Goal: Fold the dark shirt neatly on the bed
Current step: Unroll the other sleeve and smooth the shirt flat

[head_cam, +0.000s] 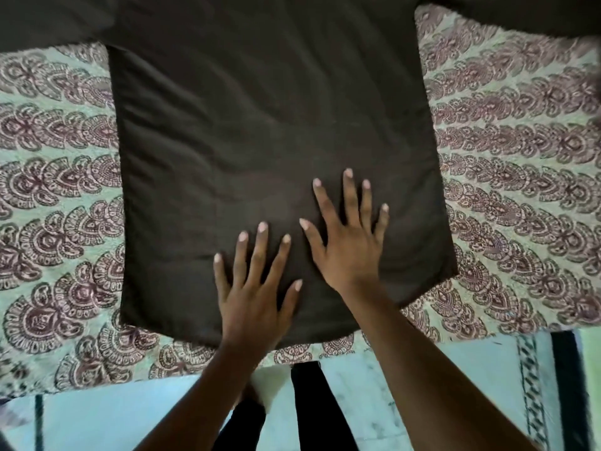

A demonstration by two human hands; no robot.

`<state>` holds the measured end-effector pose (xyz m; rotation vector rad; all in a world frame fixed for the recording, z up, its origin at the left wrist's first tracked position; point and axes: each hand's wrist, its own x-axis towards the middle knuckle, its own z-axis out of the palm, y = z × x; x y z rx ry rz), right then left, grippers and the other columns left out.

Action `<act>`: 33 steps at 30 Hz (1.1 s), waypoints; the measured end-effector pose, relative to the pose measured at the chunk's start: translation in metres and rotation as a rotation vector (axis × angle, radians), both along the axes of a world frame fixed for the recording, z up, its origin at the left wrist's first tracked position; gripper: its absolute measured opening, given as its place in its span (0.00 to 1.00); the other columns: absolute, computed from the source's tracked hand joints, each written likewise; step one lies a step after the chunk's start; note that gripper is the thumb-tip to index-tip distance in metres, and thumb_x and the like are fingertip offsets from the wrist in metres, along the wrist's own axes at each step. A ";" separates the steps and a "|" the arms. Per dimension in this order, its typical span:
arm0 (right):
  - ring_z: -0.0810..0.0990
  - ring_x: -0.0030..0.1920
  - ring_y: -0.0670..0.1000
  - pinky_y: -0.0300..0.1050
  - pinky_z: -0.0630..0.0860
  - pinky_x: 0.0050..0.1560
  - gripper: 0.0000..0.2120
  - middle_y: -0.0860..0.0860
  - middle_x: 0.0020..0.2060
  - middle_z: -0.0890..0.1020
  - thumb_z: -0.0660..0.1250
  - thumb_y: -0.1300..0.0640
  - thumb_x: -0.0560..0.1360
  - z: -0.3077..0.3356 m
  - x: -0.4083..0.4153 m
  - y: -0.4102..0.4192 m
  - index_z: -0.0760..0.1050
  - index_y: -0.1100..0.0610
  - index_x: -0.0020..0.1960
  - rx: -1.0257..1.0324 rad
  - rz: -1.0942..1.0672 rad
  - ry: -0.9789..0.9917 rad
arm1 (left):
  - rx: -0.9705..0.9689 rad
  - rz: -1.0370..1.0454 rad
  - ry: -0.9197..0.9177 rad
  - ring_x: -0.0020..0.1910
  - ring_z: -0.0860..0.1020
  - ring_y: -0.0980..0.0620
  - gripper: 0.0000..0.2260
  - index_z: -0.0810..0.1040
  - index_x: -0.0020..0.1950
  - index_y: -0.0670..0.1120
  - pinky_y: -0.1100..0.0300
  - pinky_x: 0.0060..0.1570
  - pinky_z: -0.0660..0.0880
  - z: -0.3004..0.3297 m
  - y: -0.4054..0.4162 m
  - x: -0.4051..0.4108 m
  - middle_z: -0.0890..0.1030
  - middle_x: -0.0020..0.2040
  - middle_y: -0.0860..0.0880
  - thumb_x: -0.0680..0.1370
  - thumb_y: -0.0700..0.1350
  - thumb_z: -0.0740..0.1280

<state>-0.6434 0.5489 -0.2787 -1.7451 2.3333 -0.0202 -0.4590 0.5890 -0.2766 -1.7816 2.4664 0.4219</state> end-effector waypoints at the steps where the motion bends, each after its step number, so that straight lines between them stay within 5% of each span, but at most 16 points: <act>1: 0.46 0.85 0.58 0.69 0.48 0.80 0.32 0.50 0.85 0.46 0.50 0.30 0.83 0.001 -0.005 0.026 0.49 0.36 0.83 0.003 -0.034 0.035 | 0.003 0.028 -0.015 0.85 0.51 0.42 0.32 0.56 0.85 0.58 0.31 0.78 0.50 0.001 0.018 0.011 0.51 0.86 0.49 0.82 0.65 0.58; 8: 0.46 0.84 0.63 0.74 0.52 0.78 0.35 0.55 0.85 0.48 0.56 0.33 0.81 0.010 -0.036 0.120 0.56 0.45 0.84 0.052 -0.221 0.056 | 0.074 0.460 0.083 0.84 0.40 0.36 0.34 0.56 0.84 0.61 0.23 0.75 0.49 0.017 0.051 0.054 0.39 0.86 0.46 0.79 0.67 0.60; 12: 0.45 0.84 0.66 0.69 0.50 0.80 0.33 0.61 0.84 0.50 0.60 0.39 0.83 0.021 -0.024 0.084 0.60 0.51 0.83 -0.095 -0.073 0.001 | -0.030 0.355 0.048 0.84 0.45 0.36 0.34 0.54 0.84 0.60 0.31 0.78 0.48 0.012 -0.004 0.066 0.43 0.86 0.45 0.81 0.68 0.57; 15: 0.44 0.84 0.62 0.67 0.54 0.81 0.32 0.56 0.85 0.46 0.57 0.36 0.83 0.013 -0.027 0.054 0.56 0.43 0.84 -0.061 0.093 -0.031 | -0.020 0.257 0.015 0.84 0.47 0.37 0.34 0.54 0.84 0.60 0.29 0.78 0.50 0.001 -0.027 0.074 0.44 0.86 0.48 0.80 0.69 0.55; 22: 0.50 0.84 0.61 0.70 0.53 0.79 0.37 0.52 0.85 0.49 0.50 0.26 0.80 0.006 -0.072 0.072 0.45 0.39 0.84 0.023 -0.386 0.008 | 0.025 0.242 0.048 0.83 0.45 0.31 0.37 0.56 0.84 0.60 0.26 0.75 0.51 0.006 0.018 0.113 0.42 0.86 0.46 0.77 0.70 0.59; 26: 0.45 0.84 0.64 0.74 0.48 0.78 0.41 0.57 0.85 0.47 0.48 0.28 0.81 0.014 -0.043 0.073 0.45 0.49 0.85 0.011 -0.628 -0.046 | 0.054 0.298 0.112 0.83 0.44 0.30 0.37 0.54 0.85 0.58 0.25 0.75 0.54 0.018 0.027 0.122 0.40 0.86 0.44 0.78 0.68 0.58; 31: 0.45 0.84 0.62 0.71 0.48 0.78 0.39 0.53 0.85 0.46 0.56 0.27 0.79 0.012 0.023 0.077 0.49 0.39 0.84 -0.032 -0.199 -0.049 | -0.007 0.135 0.058 0.84 0.45 0.35 0.37 0.53 0.85 0.57 0.28 0.77 0.51 0.013 -0.012 0.127 0.44 0.86 0.46 0.79 0.68 0.58; 33: 0.46 0.84 0.60 0.71 0.48 0.79 0.39 0.49 0.85 0.46 0.55 0.25 0.78 0.006 0.037 0.097 0.50 0.37 0.83 0.009 -0.189 -0.003 | 0.022 0.068 0.010 0.84 0.47 0.34 0.39 0.52 0.85 0.57 0.26 0.76 0.52 0.007 -0.017 0.130 0.44 0.86 0.46 0.78 0.71 0.57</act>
